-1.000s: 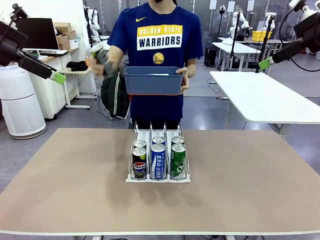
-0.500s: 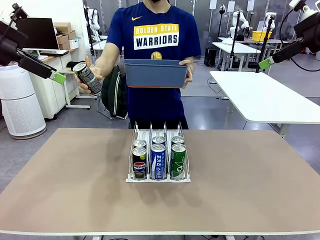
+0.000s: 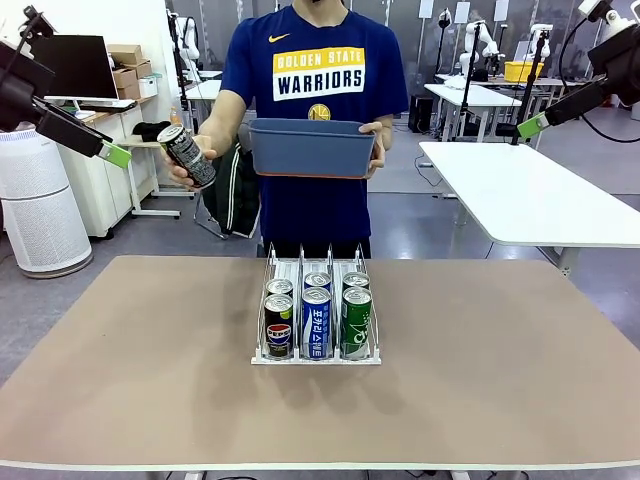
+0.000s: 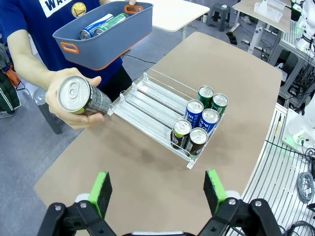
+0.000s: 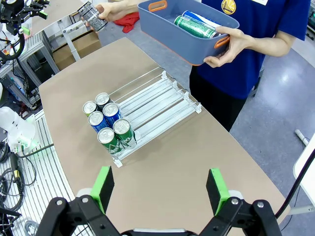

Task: Fill the beverage cans into the dispenser.
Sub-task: Pick up the Pepsi coke handed by the human.

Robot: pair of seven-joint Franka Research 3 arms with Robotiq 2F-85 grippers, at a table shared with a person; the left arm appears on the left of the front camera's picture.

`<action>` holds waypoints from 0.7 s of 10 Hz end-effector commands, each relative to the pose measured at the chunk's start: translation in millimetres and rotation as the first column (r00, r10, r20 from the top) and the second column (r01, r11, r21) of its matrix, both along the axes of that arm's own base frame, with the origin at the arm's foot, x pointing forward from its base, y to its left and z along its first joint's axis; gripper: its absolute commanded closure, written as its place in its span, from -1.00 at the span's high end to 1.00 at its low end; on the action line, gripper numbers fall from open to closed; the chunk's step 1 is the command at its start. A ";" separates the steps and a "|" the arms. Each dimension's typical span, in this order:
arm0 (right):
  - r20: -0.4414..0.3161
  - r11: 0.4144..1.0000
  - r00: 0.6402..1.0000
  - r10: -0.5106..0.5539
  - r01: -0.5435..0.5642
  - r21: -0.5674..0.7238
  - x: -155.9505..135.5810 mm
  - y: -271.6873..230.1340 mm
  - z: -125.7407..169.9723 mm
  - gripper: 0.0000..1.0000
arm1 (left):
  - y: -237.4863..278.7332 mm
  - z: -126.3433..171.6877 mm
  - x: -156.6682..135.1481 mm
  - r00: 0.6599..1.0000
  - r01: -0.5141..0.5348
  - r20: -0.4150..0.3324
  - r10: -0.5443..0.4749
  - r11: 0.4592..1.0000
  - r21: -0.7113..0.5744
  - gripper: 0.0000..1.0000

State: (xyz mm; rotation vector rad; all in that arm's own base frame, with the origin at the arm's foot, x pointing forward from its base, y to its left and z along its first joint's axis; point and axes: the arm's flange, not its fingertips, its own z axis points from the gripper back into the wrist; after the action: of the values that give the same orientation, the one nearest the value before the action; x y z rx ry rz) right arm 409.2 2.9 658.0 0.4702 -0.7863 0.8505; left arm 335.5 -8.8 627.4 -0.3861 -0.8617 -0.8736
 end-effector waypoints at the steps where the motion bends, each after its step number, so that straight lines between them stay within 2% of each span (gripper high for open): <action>1: 0.006 0.999 1.000 0.029 -0.029 0.016 3.0 -0.4 -2.3 1.00 | 1.1 -0.6 -1.5 1.000 -0.002 -0.002 0.002 1.000 -0.007 1.00; 7: 0.006 0.999 1.000 0.029 -0.029 0.016 3.0 -0.4 -2.3 1.00 | 1.1 -0.6 -1.5 1.000 -0.002 -0.002 0.002 1.000 -0.007 1.00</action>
State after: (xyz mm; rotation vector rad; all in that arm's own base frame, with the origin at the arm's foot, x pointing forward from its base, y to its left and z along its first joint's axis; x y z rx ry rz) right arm 409.2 2.9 658.0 0.4701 -0.7863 0.8505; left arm 335.5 -8.8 627.4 -0.3861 -0.8617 -0.8736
